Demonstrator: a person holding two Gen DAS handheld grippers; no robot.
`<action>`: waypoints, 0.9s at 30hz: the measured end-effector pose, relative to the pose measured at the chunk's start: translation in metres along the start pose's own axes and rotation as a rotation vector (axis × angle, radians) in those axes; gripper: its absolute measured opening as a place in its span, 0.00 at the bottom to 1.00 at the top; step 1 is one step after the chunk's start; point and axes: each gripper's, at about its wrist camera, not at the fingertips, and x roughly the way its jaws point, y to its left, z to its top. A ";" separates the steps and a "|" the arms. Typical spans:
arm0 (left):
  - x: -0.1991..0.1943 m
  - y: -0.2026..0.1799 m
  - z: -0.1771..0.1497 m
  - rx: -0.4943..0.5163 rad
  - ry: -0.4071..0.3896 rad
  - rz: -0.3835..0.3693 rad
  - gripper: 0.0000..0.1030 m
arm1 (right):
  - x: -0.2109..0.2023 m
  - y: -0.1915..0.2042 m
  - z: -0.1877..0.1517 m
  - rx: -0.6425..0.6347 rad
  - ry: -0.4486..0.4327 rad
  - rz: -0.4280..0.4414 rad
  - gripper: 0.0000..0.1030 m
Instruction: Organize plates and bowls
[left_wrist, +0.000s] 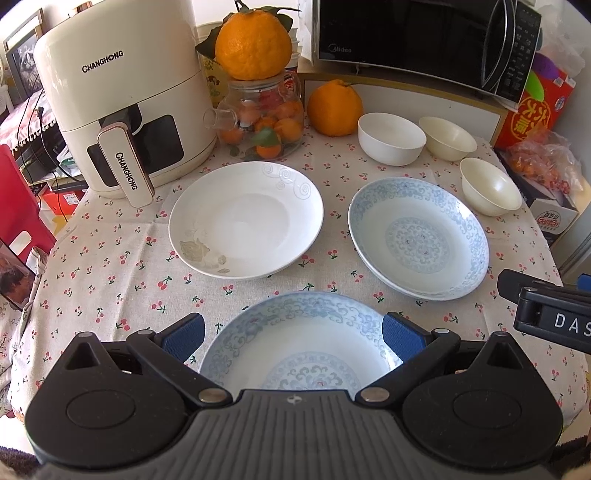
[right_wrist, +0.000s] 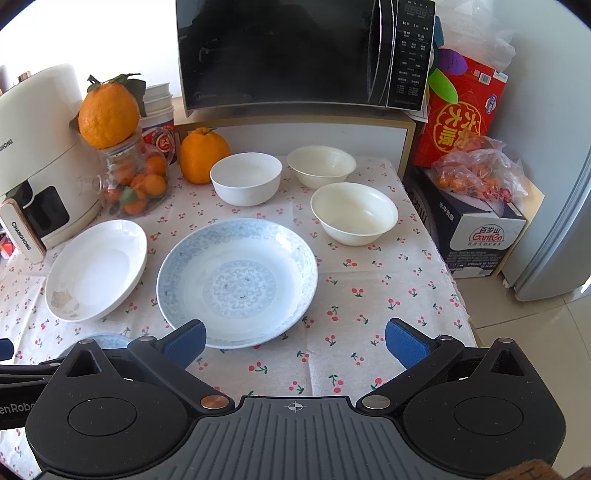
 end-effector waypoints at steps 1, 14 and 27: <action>0.000 0.000 0.000 -0.001 0.000 0.000 1.00 | 0.000 0.000 0.000 -0.001 0.000 0.000 1.00; 0.000 0.001 0.001 0.000 0.001 -0.001 1.00 | 0.000 0.001 0.000 -0.005 0.004 -0.001 1.00; 0.000 0.001 0.001 0.000 0.000 -0.001 1.00 | 0.001 0.001 -0.001 -0.005 0.006 0.000 1.00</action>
